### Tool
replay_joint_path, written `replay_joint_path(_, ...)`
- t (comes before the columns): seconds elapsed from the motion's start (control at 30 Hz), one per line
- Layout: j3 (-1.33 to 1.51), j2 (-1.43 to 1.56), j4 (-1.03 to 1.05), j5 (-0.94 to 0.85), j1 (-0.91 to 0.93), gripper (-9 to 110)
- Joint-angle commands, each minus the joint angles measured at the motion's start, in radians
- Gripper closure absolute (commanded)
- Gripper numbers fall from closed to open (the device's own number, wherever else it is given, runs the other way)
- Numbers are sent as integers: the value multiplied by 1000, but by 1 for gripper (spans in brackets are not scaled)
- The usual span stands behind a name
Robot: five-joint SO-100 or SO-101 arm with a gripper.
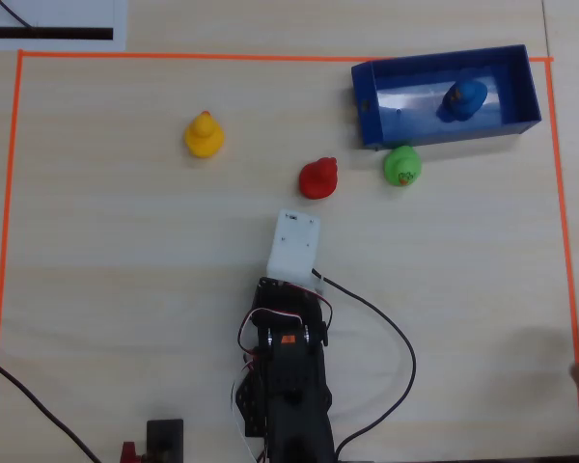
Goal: Grasp blue duck and put it into box.
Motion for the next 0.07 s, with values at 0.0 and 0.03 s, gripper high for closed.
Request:
replay_joint_path(0.0,-3,-5,23,-5,6,97)
replay_joint_path(0.03,-3,-5,23,-5,6,97)
